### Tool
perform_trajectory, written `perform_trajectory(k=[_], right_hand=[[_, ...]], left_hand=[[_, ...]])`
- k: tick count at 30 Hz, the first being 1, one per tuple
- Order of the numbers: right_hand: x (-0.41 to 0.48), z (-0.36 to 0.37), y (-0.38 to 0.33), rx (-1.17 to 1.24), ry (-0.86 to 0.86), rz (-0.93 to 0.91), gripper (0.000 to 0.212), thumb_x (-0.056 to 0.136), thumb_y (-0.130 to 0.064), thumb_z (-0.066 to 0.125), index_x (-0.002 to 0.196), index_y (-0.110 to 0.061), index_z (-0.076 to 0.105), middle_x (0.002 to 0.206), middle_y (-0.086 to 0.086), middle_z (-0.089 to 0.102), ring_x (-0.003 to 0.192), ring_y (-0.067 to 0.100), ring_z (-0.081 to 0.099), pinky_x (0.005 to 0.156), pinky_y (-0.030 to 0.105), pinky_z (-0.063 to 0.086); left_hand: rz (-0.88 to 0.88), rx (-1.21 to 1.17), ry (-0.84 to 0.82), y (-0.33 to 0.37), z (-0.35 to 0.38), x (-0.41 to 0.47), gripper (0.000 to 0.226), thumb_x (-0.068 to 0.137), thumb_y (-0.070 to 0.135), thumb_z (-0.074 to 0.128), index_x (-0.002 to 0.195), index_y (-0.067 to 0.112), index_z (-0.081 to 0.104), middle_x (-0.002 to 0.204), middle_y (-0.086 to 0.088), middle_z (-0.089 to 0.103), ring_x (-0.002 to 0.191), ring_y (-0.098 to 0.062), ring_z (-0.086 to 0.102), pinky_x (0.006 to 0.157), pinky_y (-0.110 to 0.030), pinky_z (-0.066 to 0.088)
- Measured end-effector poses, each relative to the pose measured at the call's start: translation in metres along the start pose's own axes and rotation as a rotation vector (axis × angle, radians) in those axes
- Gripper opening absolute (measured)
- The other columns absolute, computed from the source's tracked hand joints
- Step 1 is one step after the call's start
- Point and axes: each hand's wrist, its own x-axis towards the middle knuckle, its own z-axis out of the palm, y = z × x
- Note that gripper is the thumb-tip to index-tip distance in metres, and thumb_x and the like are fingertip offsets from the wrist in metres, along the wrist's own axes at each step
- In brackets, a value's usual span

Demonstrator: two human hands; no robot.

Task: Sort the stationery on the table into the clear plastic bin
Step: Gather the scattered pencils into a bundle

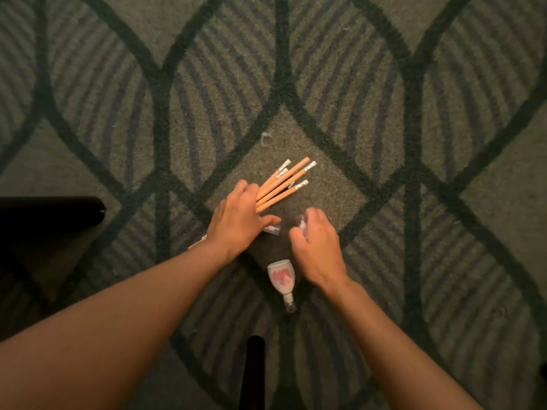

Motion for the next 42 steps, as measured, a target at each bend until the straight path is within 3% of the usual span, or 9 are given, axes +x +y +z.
perform_trajectory(k=[5,8,12,17,24,28,33,38,42], right_hand=[[-0.014,0.005,0.021,-0.090,-0.063,-0.026,0.021,0.082,-0.019,0.054,0.073,-0.019,0.034,0.076,-0.002,0.044,0.076,0.025,0.050,0.065,0.032,0.035],[-0.023,0.012,0.023,-0.353,-0.222,-0.208,0.030,0.085,-0.044,0.055,0.091,-0.019,0.040,0.097,0.003,0.053,0.091,0.029,0.058,0.071,0.034,0.040],[-0.026,0.019,0.020,-0.580,-0.252,-0.263,0.044,0.090,-0.050,0.048,0.114,-0.015,0.037,0.118,0.005,0.049,0.099,0.029,0.060,0.068,0.035,0.039],[-0.026,0.026,0.014,-0.600,-0.202,-0.311,0.030,0.094,-0.030,0.042,0.116,-0.011,0.039,0.117,0.008,0.052,0.098,0.031,0.061,0.063,0.033,0.031],[-0.020,0.002,0.000,-0.464,-0.162,-0.193,0.027,0.092,-0.028,0.047,0.112,-0.011,0.043,0.109,0.012,0.062,0.098,0.035,0.060,0.071,0.037,0.042],[-0.012,-0.039,-0.033,-0.456,-0.137,-0.115,0.027,0.091,-0.030,0.054,0.108,-0.009,0.053,0.109,0.014,0.063,0.102,0.033,0.059,0.076,0.035,0.044],[-0.014,-0.109,-0.106,-0.322,-0.047,0.010,0.030,0.087,-0.029,0.060,0.107,-0.007,0.059,0.115,0.014,0.061,0.108,0.033,0.056,0.070,0.028,0.036],[-0.045,-0.162,-0.196,-0.221,0.026,-0.048,0.020,0.084,-0.028,0.061,0.092,-0.010,0.059,0.111,0.014,0.062,0.106,0.034,0.056,0.072,0.029,0.036],[-0.085,-0.214,-0.262,-0.237,0.108,-0.105,0.027,0.085,-0.024,0.059,0.105,-0.006,0.057,0.118,0.016,0.058,0.111,0.035,0.054,0.078,0.032,0.041]], left_hand=[[0.115,-0.008,-0.163,-0.014,-0.006,-0.001,0.046,0.067,0.041,0.077,0.087,0.016,0.044,0.092,0.005,0.036,0.087,-0.020,0.050,0.071,-0.033,0.035],[0.242,0.152,-0.267,-0.017,-0.008,-0.001,0.042,0.074,0.036,0.073,0.099,0.014,0.047,0.103,0.001,0.038,0.093,-0.023,0.053,0.076,-0.037,0.039],[0.252,0.217,-0.170,-0.011,-0.003,-0.003,0.026,0.086,0.027,0.059,0.105,0.012,0.050,0.112,-0.004,0.040,0.092,-0.027,0.056,0.076,-0.039,0.042],[0.150,0.159,-0.021,-0.007,0.000,-0.006,0.023,0.086,0.025,0.058,0.104,0.011,0.053,0.110,-0.005,0.044,0.091,-0.027,0.056,0.075,-0.037,0.041],[-0.042,0.107,0.143,0.000,-0.016,-0.013,0.021,0.086,0.026,0.056,0.100,0.011,0.054,0.102,-0.012,0.056,0.094,-0.034,0.055,0.076,-0.040,0.043],[-0.198,0.017,0.172,0.020,-0.055,-0.017,0.022,0.085,0.026,0.058,0.102,0.012,0.060,0.099,-0.012,0.061,0.092,-0.034,0.058,0.078,-0.038,0.048],[-0.279,-0.074,0.240,0.054,-0.141,-0.021,0.024,0.083,0.027,0.059,0.102,0.013,0.064,0.102,-0.017,0.063,0.097,-0.036,0.058,0.072,-0.033,0.040],[-0.388,-0.369,0.378,0.097,-0.229,-0.058,0.020,0.084,0.022,0.058,0.098,0.009,0.065,0.093,-0.013,0.063,0.084,-0.028,0.057,0.068,-0.028,0.039],[-0.330,-0.422,0.464,0.128,-0.308,-0.102,0.012,0.083,0.022,0.059,0.089,0.012,0.062,0.079,-0.007,0.057,0.070,-0.021,0.051,0.059,-0.025,0.035]])
